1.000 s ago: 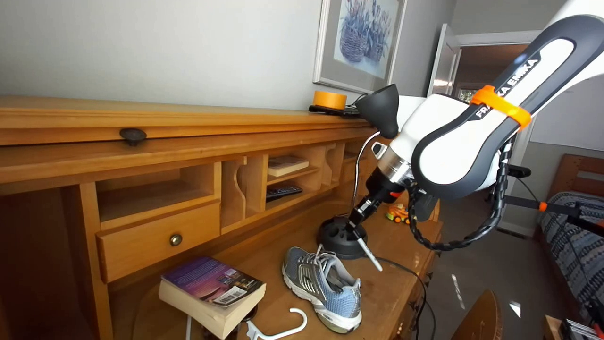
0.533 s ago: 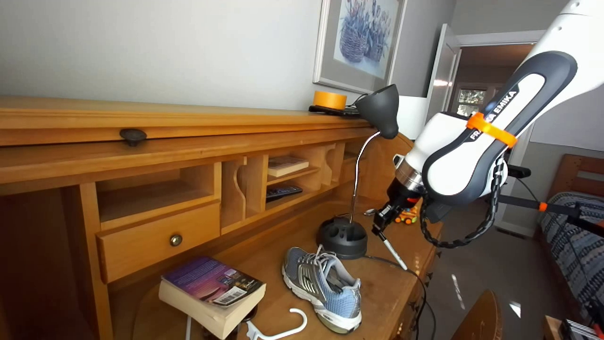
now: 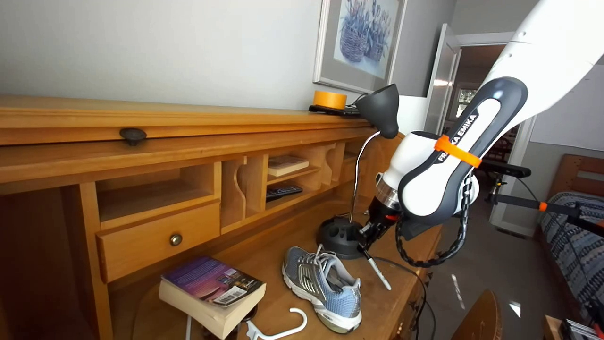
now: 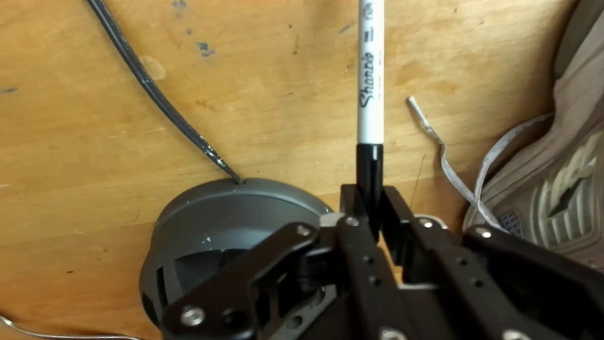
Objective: Take the marker out of the sneaker and put it on the shelf.
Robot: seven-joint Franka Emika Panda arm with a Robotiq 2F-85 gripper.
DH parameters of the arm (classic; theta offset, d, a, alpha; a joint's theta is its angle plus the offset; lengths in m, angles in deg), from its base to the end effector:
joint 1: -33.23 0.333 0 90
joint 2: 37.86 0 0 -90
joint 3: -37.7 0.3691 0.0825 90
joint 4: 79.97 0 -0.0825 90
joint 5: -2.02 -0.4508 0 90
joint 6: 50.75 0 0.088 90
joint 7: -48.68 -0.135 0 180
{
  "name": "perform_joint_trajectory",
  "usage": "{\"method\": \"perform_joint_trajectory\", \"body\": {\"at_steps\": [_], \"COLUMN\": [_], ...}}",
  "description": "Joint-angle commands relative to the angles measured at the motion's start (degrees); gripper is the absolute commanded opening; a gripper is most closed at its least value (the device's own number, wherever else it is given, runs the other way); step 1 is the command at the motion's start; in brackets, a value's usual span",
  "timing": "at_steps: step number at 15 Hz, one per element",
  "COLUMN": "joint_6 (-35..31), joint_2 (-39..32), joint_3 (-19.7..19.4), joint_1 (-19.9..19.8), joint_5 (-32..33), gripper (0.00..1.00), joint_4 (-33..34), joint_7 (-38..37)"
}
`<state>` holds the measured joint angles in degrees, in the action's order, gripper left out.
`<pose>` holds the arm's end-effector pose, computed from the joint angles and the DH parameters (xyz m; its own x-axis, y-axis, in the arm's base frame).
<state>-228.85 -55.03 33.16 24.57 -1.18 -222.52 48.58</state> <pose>0.5316 -0.1315 0.1673 0.9116 -0.2619 0.3168 -0.2772 -0.9608 0.0034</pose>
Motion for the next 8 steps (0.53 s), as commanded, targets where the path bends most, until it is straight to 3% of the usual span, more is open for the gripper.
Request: {"method": "perform_joint_trajectory", "body": {"at_steps": [1,8], "joint_6": [3.1,12.1], "joint_2": [-3.9,-5.5], "joint_3": [-2.3,-5.2], "joint_1": [2.4,4.9], "joint_5": [-0.2,0.9], "gripper": [0.04,0.04], "joint_4": [3.6,5.8], "joint_7": [-2.8,-5.9]}}
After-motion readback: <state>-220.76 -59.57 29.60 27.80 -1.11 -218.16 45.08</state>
